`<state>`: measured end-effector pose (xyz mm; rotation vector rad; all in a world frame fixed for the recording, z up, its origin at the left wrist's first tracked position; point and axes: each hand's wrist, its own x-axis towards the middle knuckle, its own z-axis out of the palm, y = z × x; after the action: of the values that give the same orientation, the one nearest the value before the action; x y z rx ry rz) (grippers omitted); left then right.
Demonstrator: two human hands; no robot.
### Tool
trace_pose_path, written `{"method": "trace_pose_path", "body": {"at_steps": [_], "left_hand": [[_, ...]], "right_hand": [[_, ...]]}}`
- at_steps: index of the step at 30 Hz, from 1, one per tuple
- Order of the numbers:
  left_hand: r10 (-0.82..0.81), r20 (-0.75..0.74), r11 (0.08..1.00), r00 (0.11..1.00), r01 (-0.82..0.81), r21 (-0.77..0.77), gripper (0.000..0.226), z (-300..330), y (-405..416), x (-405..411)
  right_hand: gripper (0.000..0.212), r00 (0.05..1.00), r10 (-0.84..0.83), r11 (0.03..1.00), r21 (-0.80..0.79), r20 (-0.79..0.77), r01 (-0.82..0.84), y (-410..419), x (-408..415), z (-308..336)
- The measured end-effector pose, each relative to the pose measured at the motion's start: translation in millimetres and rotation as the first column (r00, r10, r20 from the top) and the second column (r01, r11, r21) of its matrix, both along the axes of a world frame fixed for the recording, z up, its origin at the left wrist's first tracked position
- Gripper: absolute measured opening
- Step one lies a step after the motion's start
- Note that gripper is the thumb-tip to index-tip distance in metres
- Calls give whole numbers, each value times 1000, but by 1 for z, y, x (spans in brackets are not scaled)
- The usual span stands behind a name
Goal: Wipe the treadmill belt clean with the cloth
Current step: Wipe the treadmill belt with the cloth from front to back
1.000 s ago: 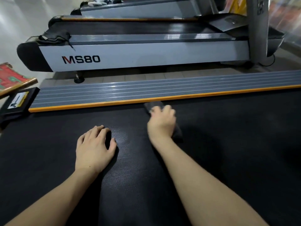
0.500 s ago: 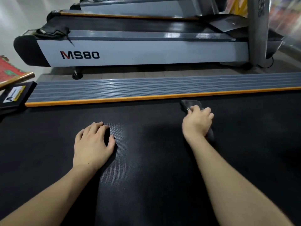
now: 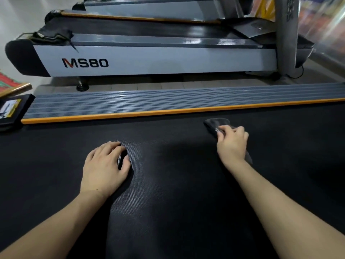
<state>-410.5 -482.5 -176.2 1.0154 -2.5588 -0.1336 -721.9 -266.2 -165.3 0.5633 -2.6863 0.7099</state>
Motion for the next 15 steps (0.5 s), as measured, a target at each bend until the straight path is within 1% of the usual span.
{"method": "trace_pose_path", "body": {"at_steps": [2,3,4,6,8,9,10,11,12,13,15], "left_hand": [[1,2,1000,1000,-1,8,40,-1,-1,0],[-1,-1,1000,1000,1,12,40,-1,-1,1],[-4,-4,1000,1000,4,18,40,-2,-1,1],[-7,-12,999,1000,7,38,41,-1,-1,1],[-4,-20,999,1000,5,46,43,0,0,1],[-3,-21,999,1000,4,40,44,0,0,2],[-6,-18,999,1000,7,34,45,0,0,2],[-10,-13,999,1000,10,34,46,0,0,2],[-13,-10,999,1000,13,37,47,0,-1,2],[-12,-7,999,1000,12,40,47,0,-1,2],[-6,1,999,1000,6,45,45,-2,-1,1]], "right_hand": [[20,992,-127,992,27,-3,127,-14,21,-1],[18,989,-148,989,22,-23,149,-29,42,-1],[18,993,-114,993,13,-32,114,-48,68,0],[17,996,79,997,10,-48,-78,-87,124,-1],[16,944,328,945,20,-23,-328,-108,171,-2],[16,899,437,899,16,-11,-437,-108,178,-1],[17,858,513,859,9,-19,-512,-100,170,0],[19,845,533,846,23,-50,-532,-87,154,-3],[21,859,506,862,49,-70,-504,-70,134,-6],[24,897,433,901,75,-90,-427,-51,109,-9],[23,978,191,980,80,-89,-184,-12,61,-8]]}}
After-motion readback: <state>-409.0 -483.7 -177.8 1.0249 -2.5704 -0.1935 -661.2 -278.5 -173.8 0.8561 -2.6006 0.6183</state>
